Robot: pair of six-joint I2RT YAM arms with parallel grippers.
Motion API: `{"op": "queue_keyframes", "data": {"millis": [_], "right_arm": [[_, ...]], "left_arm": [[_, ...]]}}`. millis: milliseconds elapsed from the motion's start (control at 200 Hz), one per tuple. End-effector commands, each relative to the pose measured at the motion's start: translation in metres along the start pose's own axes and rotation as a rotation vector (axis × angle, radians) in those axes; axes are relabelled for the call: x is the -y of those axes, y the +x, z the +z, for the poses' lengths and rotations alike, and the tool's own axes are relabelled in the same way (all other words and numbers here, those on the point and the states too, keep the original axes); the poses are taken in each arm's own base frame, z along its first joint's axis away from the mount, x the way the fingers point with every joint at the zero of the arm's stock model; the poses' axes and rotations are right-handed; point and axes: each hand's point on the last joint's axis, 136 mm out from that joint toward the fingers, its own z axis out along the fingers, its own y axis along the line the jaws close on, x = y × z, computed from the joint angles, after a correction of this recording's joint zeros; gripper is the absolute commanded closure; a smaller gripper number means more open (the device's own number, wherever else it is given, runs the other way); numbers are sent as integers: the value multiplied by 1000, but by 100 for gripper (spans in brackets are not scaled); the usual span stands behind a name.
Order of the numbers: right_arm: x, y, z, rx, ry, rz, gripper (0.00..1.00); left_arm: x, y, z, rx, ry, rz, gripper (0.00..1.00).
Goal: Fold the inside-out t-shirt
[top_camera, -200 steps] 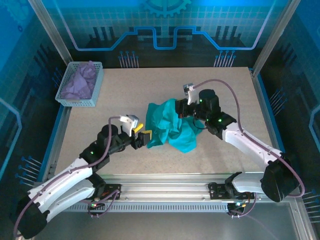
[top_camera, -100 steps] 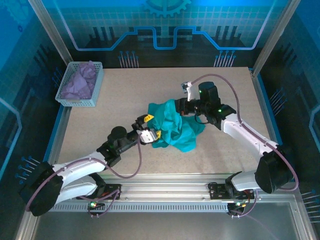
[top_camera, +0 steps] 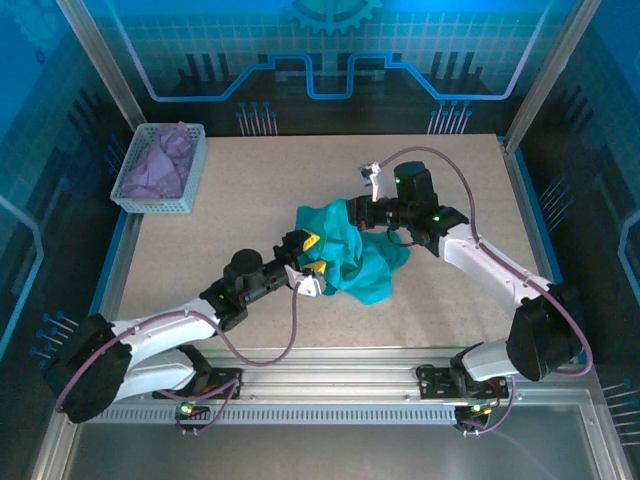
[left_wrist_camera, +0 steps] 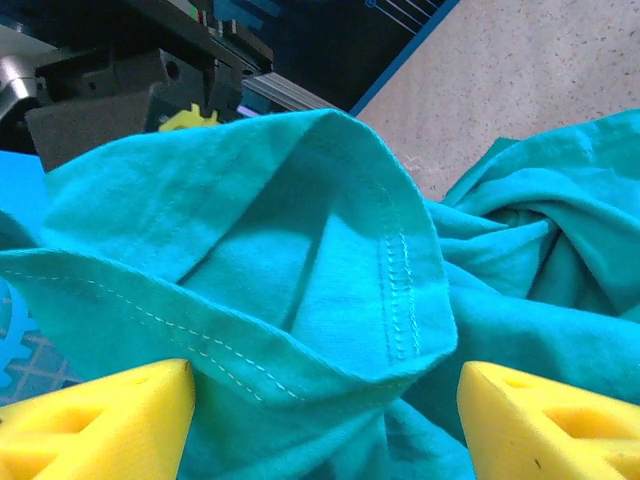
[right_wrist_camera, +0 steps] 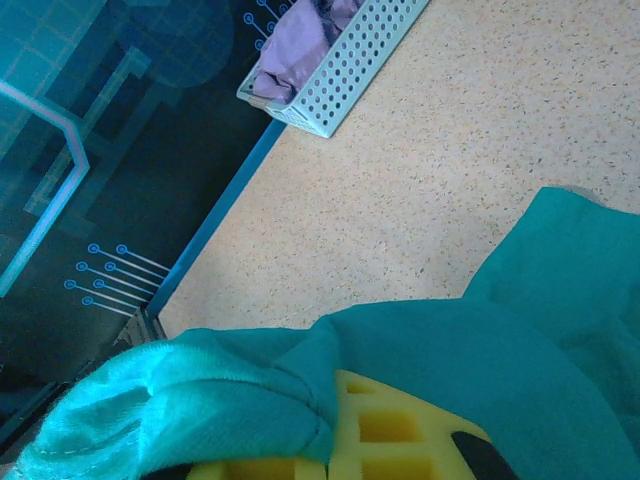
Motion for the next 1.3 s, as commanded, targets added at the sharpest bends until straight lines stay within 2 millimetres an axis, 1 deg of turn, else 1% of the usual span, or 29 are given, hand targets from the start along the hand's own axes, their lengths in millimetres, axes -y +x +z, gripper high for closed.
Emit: {"op": "queue_keyframes", "data": {"millis": [0,85,140,185,270,370,490,600,690,780,845,910,990,1060,1130,1205,1245,1295], "right_arm": [[-8,-13,-4,24,-22,-15,100],[-9,-14,-3,25,-29,-15,100],[-9,-14,-3,26,-30,-12,100],[-9,-13,-3,25,-29,-11,100],[-9,-13,-3,26,-28,-11,100],[-8,-12,-3,24,-23,-11,100],[-5,-11,-5,20,-6,-14,100],[1,-10,-7,22,13,-9,100],[6,-8,-6,20,36,-7,100],[15,-4,-6,13,73,-2,100],[22,1,-6,6,111,-4,100],[34,7,-8,-11,177,-15,92],[52,19,-14,-49,281,-50,78],[65,29,-24,-81,377,-91,68],[72,35,-38,-93,449,-132,62],[66,37,-52,-77,475,-195,59],[56,37,-58,-62,459,-242,58],[37,38,-63,-40,407,-315,56]], "left_arm": [[-5,-3,-2,11,16,37,30],[-8,-3,2,16,-15,64,31],[-11,-3,6,22,-27,69,35],[-13,-5,9,32,-41,72,42],[-25,-11,9,67,-113,74,53],[-30,-12,7,72,-137,51,65],[-35,-17,-2,93,-162,-4,77],[-35,-18,-10,101,-164,-77,86],[-37,-18,-19,113,-178,-135,95],[-40,-18,-28,126,-184,-196,100],[-42,-17,-34,140,-188,-232,100],[-47,-17,-40,158,-201,-267,100],[-53,-16,-44,171,-211,-301,100],[-56,-15,-45,174,-214,-316,100],[-56,-15,-43,179,-207,-327,100],[-54,-15,-41,180,-197,-335,100],[-54,-14,-41,180,-197,-337,100],[-53,-14,-40,181,-195,-342,100]]}}
